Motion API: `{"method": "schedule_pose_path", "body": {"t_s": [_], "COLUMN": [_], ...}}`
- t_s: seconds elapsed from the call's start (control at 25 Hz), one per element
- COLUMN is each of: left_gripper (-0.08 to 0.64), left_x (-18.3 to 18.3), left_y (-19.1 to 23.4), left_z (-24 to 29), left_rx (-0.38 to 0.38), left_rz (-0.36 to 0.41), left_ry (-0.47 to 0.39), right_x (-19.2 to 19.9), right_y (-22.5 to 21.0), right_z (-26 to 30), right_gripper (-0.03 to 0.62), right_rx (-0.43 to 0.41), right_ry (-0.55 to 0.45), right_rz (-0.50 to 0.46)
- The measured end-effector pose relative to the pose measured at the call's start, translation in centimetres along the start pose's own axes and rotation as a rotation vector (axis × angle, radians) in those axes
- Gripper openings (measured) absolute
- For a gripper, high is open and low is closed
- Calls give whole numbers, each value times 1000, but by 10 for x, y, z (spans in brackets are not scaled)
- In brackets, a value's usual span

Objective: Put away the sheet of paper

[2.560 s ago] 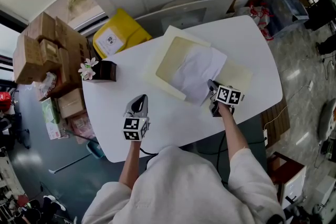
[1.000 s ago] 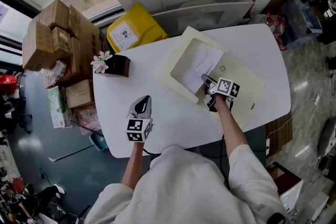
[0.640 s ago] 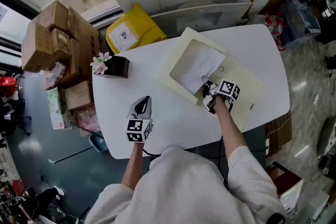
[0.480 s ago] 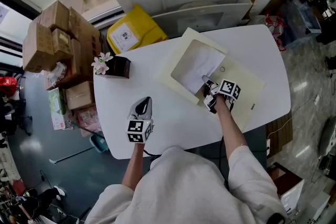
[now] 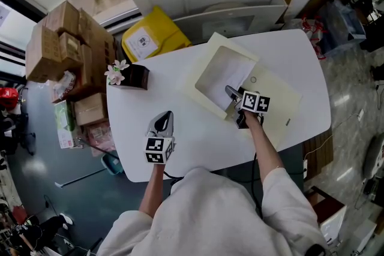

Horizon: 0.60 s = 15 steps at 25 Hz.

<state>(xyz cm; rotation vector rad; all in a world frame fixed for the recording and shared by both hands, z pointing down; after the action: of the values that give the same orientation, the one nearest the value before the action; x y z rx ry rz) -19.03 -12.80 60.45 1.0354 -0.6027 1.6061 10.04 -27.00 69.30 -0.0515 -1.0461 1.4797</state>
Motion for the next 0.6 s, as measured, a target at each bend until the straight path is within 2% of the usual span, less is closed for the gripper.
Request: {"method": "schedule_pose_path", "body": {"t_s": [0.16, 0.28, 0.4, 0.6], "left_gripper": [5, 5, 5, 5], "left_x": [0, 1, 2, 0], "left_y": [-1, -3, -2, -3], "left_z": [-1, 1, 0, 2], "left_rx": [4, 9, 13, 20], "left_rz": [-3, -2, -2, -2], "left_ry": [-1, -4, -6, -14], "right_x": [4, 3, 4, 3], "right_y": [18, 24, 27, 29], "right_z": [4, 5, 4, -2], "right_gripper": [267, 275, 290, 345], "right_rx": [68, 111, 127, 132], "right_ry": [111, 140, 156, 152], "right_rz": [-351, -537, -615, -654]}}
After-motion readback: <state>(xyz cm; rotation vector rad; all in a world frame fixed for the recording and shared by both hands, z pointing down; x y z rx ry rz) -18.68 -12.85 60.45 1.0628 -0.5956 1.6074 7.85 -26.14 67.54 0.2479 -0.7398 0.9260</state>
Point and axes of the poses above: the fingertips, and each gripper's own axes: z forward along the fingers, y to its left, x out of its underside, the point moved 5 cm from there along -z, backward along the fingers, and after that the axes turned 2 degrees about -y, right-handed, at the moved point
